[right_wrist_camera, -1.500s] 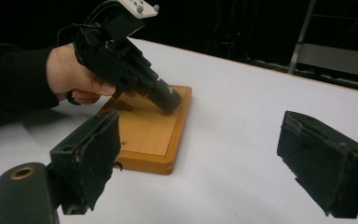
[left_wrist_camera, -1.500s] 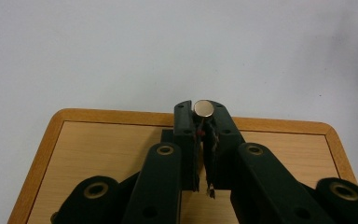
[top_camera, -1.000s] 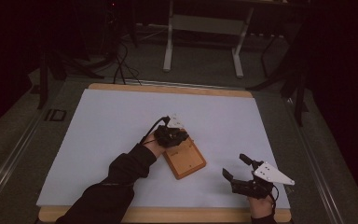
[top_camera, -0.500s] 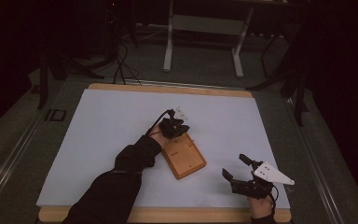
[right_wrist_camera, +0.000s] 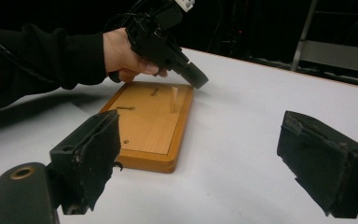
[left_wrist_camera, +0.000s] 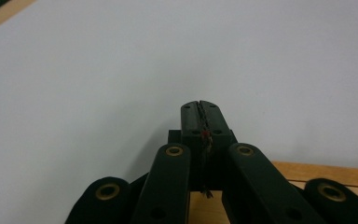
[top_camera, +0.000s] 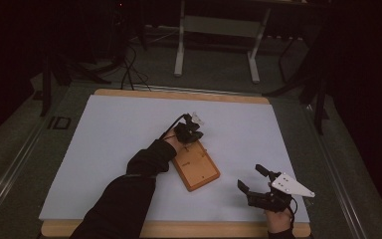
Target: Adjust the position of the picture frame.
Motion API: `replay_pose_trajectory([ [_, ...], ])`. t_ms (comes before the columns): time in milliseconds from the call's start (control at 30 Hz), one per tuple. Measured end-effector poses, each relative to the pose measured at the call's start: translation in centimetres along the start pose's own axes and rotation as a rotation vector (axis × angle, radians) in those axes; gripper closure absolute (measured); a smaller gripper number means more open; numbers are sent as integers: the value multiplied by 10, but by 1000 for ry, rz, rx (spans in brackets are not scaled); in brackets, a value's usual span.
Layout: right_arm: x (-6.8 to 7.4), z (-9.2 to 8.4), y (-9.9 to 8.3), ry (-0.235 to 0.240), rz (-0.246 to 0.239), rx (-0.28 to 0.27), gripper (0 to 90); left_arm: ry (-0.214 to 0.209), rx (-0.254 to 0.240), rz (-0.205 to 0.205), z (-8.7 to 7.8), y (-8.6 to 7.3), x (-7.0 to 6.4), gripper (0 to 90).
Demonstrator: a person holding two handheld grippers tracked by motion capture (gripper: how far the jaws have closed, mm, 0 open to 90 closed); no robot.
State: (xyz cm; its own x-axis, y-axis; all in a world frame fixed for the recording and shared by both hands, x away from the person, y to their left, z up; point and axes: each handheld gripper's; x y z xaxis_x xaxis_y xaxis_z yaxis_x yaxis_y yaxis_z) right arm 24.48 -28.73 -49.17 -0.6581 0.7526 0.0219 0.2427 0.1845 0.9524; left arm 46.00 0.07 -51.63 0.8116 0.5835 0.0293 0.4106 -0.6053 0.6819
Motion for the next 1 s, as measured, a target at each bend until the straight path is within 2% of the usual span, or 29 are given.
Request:
replay_pose_trajectory([
  [667, 0, 0, 0, 0, -3, 0, 129, -16, 35, 32, -3, -3, 2, 900],
  [833, 0, 0, 0, -3, -7, 1, 130, -30, 34, 22, -11, -11, 5, 900],
  [900, 1, 0, 0, -4, -8, 2, 130, -30, 34, 22, -11, -11, 5, 900],
  [1000, 1, 1, 0, -4, -6, 2, 129, -29, 41, 31, -19, -19, 4, 900],
])
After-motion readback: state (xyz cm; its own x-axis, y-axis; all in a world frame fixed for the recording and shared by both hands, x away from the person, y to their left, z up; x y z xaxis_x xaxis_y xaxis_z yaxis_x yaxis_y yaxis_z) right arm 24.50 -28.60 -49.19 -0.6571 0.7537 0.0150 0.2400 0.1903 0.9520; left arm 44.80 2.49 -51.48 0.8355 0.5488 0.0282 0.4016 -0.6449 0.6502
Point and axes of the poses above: each handheld gripper's, and its own axes: z roughly forward along the jaws, y roughly out of its top, x roughly to its left, and after that the axes turned 2 degrees about x, right-handed
